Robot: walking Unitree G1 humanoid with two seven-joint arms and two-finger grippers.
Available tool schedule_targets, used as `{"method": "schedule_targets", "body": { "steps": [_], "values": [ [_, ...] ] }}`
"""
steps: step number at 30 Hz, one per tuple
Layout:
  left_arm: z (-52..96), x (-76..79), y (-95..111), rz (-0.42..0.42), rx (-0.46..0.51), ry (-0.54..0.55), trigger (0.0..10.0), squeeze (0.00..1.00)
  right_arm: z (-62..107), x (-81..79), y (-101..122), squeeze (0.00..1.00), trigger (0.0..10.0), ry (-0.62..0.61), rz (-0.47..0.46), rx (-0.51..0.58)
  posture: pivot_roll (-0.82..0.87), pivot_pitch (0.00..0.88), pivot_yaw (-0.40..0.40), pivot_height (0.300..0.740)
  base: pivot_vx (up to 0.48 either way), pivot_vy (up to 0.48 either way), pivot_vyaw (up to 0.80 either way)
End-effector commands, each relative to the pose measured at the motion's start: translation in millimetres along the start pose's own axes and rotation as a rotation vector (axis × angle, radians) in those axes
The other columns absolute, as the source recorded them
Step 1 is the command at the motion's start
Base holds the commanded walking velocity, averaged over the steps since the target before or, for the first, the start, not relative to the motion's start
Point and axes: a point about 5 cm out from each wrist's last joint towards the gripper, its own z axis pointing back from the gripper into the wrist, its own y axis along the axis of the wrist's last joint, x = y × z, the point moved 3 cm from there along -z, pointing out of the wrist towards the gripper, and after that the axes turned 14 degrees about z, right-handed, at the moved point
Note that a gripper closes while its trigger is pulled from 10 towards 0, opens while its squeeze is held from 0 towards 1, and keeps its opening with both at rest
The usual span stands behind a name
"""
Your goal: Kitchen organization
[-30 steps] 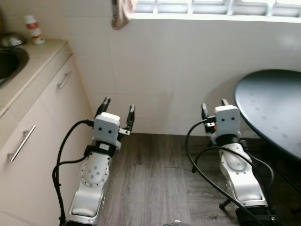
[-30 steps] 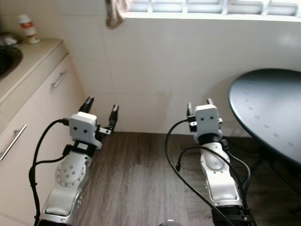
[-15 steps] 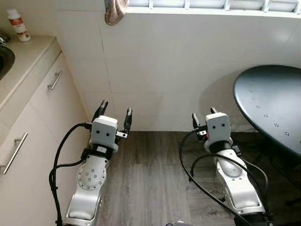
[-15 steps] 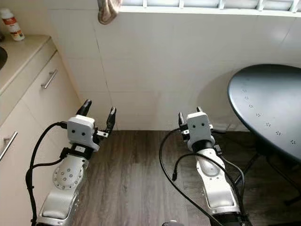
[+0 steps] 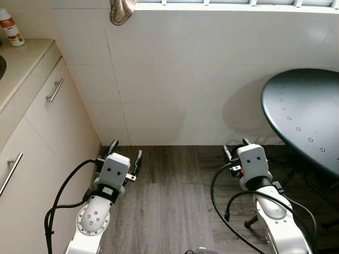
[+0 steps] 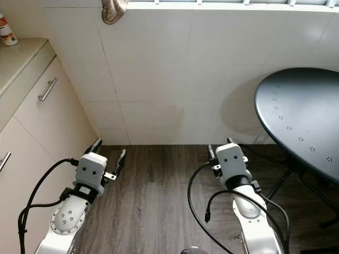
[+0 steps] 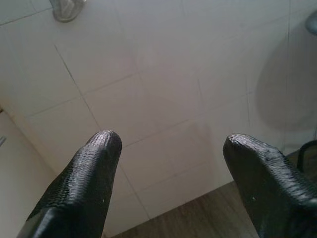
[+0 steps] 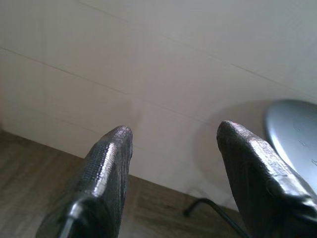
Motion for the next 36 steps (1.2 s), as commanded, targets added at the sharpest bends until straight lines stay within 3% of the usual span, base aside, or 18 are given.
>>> {"method": "schedule_targets", "body": {
  "steps": [1,13,36],
  "values": [
    [0.1,2.4,-0.4,-0.013,-0.011,-0.015,10.0,0.0,0.1,-3.9,4.7,0.0,10.0,0.022,0.011,0.031,0.0,0.034,-0.006,0.74,0.0,0.0,0.0],
    [-2.7,3.8,-0.1,-0.005,-0.018,-0.005,10.0,0.0,0.2,-9.3,13.9,0.0,10.0,0.057,-0.013,0.081,0.01,0.051,-0.003,0.74,0.0,0.0,0.0],
    [-1.3,1.5,-1.8,0.015,-0.037,0.017,10.0,0.0,1.3,-6.5,9.4,0.0,10.0,0.045,-0.031,0.06,0.01,0.064,-0.007,0.74,0.0,0.0,0.0]
  ]
}}
